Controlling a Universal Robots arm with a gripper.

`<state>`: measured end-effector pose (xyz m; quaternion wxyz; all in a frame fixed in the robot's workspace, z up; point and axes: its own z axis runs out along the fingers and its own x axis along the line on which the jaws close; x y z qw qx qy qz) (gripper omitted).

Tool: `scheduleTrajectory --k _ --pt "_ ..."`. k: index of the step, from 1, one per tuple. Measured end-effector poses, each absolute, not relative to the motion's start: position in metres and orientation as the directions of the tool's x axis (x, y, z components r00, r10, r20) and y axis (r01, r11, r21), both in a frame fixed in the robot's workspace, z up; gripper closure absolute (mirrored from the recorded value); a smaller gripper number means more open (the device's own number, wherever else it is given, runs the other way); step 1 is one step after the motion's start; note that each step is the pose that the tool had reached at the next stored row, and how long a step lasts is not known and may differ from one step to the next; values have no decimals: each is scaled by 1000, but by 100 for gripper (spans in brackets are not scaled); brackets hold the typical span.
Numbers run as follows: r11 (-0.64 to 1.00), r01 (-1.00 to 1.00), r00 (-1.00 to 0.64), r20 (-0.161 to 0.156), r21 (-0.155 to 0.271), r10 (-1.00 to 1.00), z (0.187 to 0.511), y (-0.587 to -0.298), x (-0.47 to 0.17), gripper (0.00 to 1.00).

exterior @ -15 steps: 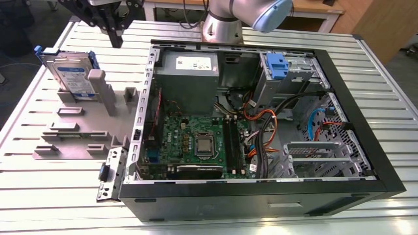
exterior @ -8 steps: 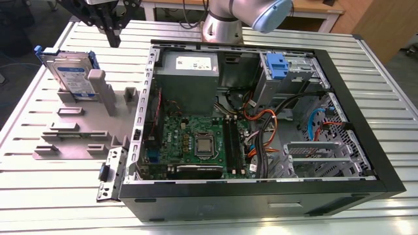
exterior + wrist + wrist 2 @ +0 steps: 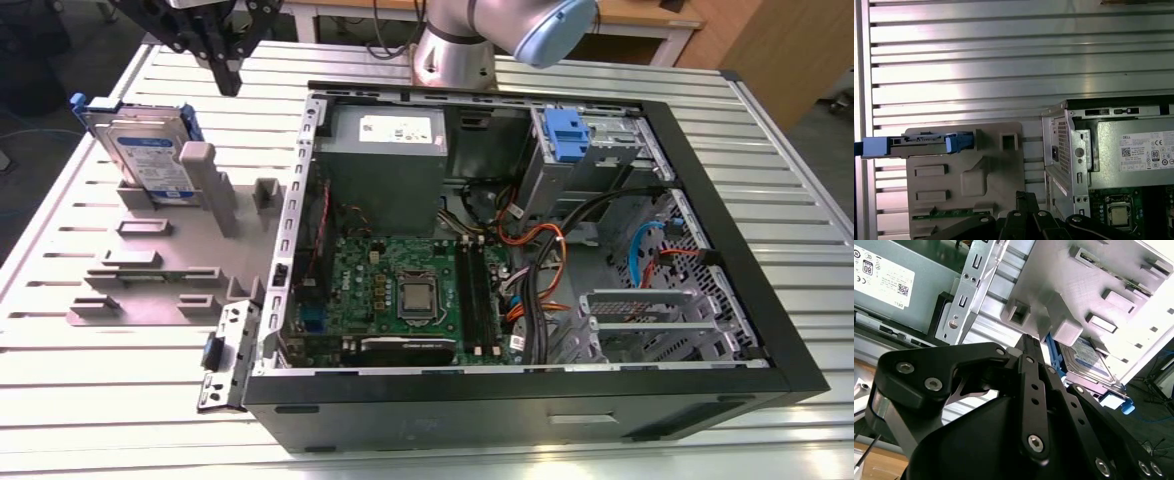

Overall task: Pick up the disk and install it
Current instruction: 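Reach for the disk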

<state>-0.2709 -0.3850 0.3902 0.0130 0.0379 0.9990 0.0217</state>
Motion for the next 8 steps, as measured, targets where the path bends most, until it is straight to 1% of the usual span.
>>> scheduleTrajectory --k 8 --pt "996 75 -997 -24 44 76 390 -384 -274 89"
